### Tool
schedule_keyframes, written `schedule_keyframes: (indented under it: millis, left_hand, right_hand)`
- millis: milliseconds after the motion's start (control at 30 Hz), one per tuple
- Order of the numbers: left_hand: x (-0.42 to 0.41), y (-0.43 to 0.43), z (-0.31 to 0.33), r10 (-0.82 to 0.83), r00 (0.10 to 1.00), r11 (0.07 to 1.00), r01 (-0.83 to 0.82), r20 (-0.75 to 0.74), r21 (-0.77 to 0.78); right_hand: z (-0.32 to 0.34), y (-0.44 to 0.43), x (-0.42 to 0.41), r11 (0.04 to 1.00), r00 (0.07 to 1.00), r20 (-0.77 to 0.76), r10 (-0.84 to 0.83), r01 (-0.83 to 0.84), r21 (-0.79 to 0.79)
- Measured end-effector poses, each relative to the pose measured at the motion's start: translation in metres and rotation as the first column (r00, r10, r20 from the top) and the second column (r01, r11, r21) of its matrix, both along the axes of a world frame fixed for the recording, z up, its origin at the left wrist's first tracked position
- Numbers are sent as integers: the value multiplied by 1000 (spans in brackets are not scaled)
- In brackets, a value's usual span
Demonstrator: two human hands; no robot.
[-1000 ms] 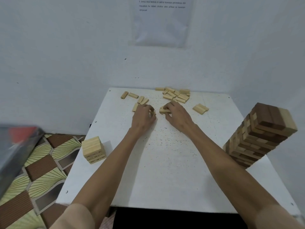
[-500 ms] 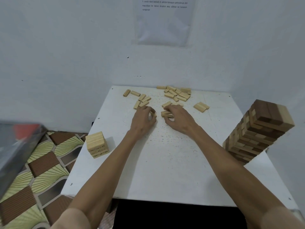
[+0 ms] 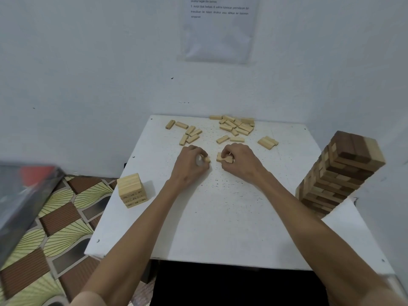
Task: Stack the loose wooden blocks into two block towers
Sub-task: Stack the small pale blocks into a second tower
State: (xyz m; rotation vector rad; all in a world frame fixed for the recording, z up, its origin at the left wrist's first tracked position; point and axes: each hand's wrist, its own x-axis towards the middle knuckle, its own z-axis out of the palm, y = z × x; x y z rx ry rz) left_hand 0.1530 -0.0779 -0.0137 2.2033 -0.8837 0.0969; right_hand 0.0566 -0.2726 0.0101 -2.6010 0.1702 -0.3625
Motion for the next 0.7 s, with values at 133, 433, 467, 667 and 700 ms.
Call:
schedule_keyframes:
  millis: [133, 433, 467, 667, 700]
  left_hand:
    - [-18, 16, 4, -25, 999, 1000, 25, -25, -17]
    - [-77, 63, 1, -75, 997, 997, 75, 17, 18]
    - [-82, 68, -1, -84, 996, 996, 84, 8, 25]
    - [-90, 78, -6, -110, 994, 992, 111, -21, 60]
    - [-89, 78, -7, -105, 994, 992, 106, -20, 68]
  right_hand:
    - [-1, 14, -22, 998, 999, 44, -16, 13, 64]
    - [-1, 50, -84, 998, 998, -37, 53, -52, 35]
    - [-3, 52, -90, 997, 996, -59, 66, -64, 34]
    - [-13, 48, -102, 988, 983, -103, 155, -154, 19]
    - [-12, 47, -102, 987, 981, -110, 158, -158, 10]
